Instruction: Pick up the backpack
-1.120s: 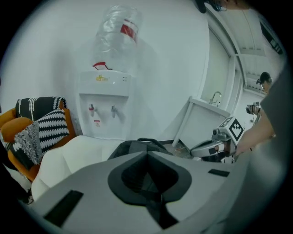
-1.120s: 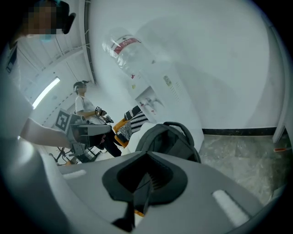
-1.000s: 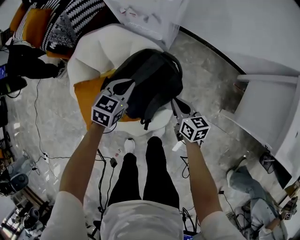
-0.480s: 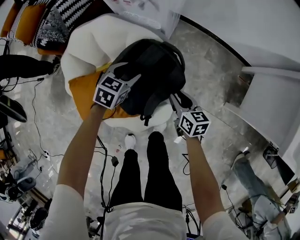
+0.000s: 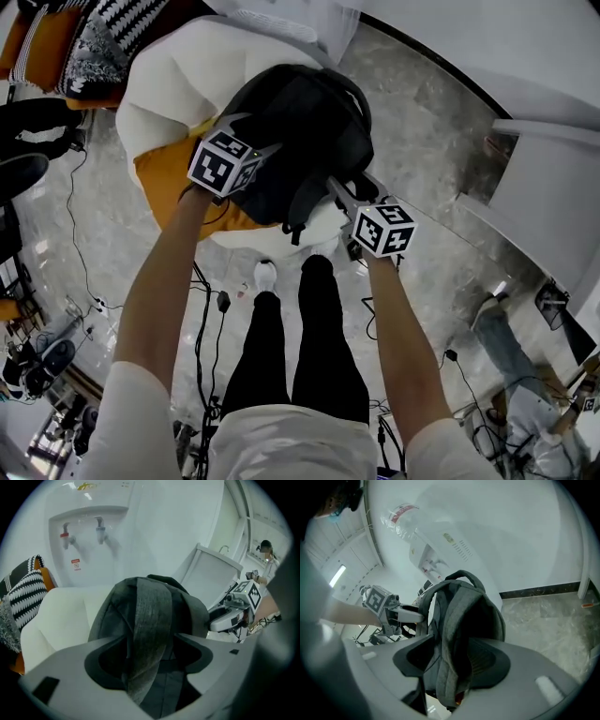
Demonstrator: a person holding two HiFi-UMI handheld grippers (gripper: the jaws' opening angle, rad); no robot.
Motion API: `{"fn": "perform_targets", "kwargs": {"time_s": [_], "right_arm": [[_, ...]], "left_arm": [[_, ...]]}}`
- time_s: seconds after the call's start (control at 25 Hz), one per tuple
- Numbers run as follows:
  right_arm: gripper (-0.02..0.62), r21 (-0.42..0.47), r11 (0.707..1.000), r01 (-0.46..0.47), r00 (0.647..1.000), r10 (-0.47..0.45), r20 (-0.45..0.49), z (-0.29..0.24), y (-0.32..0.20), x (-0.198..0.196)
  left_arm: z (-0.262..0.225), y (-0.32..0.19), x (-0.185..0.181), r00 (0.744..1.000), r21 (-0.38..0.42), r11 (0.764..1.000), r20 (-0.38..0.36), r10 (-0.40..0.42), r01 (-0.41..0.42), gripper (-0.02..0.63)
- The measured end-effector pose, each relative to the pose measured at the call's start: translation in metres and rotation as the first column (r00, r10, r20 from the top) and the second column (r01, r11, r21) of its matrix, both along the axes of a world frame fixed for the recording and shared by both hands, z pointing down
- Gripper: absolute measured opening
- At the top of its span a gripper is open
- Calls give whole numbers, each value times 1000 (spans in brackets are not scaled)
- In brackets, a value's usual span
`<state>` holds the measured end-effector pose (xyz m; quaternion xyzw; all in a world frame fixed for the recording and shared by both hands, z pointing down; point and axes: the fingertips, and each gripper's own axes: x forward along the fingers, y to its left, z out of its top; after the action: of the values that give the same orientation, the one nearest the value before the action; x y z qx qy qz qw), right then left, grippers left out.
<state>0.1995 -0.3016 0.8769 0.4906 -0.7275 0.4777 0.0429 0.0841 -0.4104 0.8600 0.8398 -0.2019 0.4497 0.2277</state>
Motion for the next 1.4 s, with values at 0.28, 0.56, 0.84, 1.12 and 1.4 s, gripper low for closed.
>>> {"fn": "perform_targets", "kwargs": {"time_s": [0.28,0.56,0.84,1.12,1.4], "right_arm": [[125,-4,1000,22,997,-21,75,5,-14,-20],[40,30,999,19,992,-23,128,-15,-11,-26],[37,57,998,0,990,-8,144,-42,-14,-26],[37,87,996,-29,990,16,143,-78,-8,-34],[35,99,994,-56,984,38,175,-114,10,-59]], "left_arm": [[1,5,-1,1000,4,1000,-2,-23,23,194],[-15,16,-1,999,-15,1000,-42,-10,10,109],[-37,23,7,996,-19,1000,-91,-1,-1,69],[-65,32,-8,991,-15,1000,-131,24,-26,55],[-103,51,-34,981,-42,999,-194,-6,-3,51]]}}
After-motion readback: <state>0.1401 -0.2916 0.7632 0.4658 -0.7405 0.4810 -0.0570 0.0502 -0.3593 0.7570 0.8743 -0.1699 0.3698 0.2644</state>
